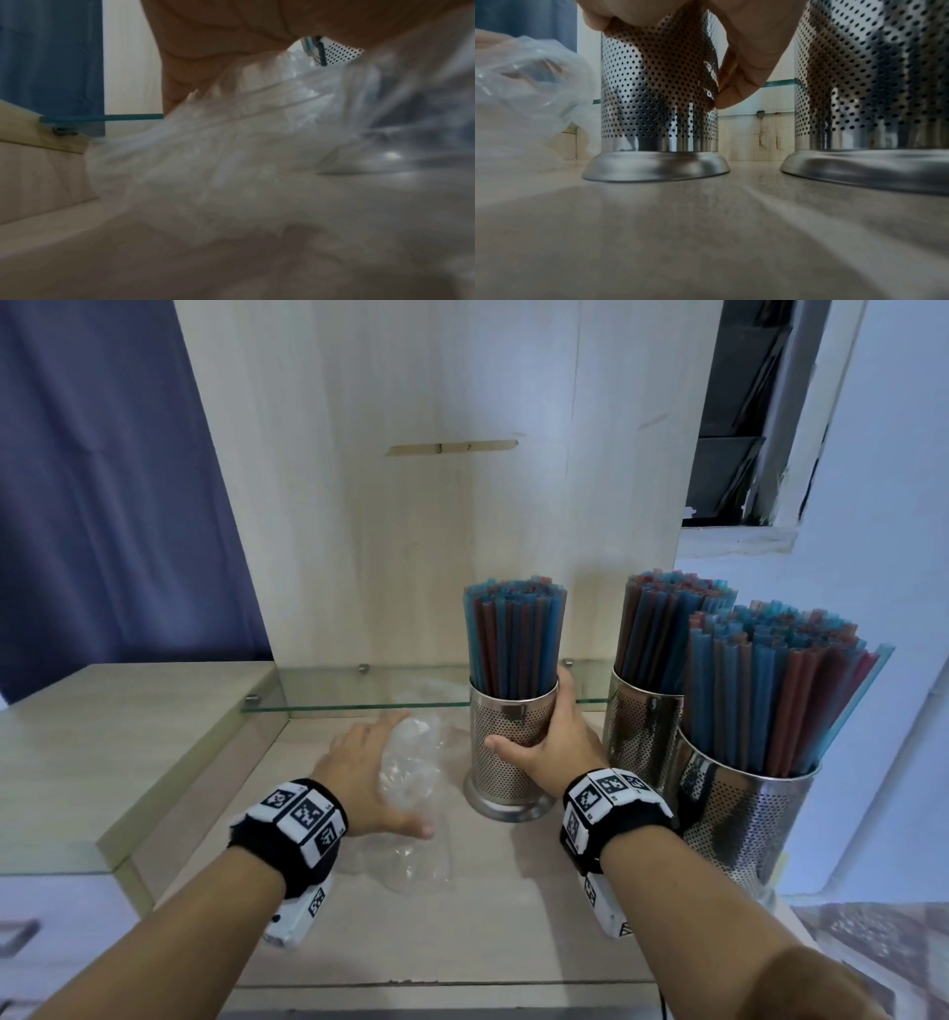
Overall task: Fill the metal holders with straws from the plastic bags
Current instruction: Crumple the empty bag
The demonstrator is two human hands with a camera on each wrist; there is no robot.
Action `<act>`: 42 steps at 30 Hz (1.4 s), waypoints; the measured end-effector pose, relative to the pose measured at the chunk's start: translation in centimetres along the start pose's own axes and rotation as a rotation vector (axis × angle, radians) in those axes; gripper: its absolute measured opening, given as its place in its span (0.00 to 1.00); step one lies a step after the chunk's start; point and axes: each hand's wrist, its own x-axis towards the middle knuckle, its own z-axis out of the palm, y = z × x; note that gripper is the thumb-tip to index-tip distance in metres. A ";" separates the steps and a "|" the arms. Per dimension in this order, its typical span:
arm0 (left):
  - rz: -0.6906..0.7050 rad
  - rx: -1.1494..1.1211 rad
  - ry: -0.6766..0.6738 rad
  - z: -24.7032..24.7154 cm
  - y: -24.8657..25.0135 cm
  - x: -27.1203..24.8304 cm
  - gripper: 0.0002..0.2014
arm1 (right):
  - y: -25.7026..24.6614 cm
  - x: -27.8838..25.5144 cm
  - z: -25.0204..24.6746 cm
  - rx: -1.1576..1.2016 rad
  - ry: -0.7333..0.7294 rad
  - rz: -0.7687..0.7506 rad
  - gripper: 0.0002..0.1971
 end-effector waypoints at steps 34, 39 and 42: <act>-0.145 -0.034 0.174 0.7 -0.9 -0.1 0.47 | -6.7 0.5 7.9 -0.373 -0.322 0.268 0.22; -0.126 -0.068 0.146 0.6 -0.9 -0.1 0.52 | -6.1 1.0 8.5 -0.255 -0.322 0.290 0.22; -0.137 -0.026 0.147 0.5 -0.7 -0.3 0.56 | -5.9 0.8 8.3 -0.152 -0.252 0.209 0.20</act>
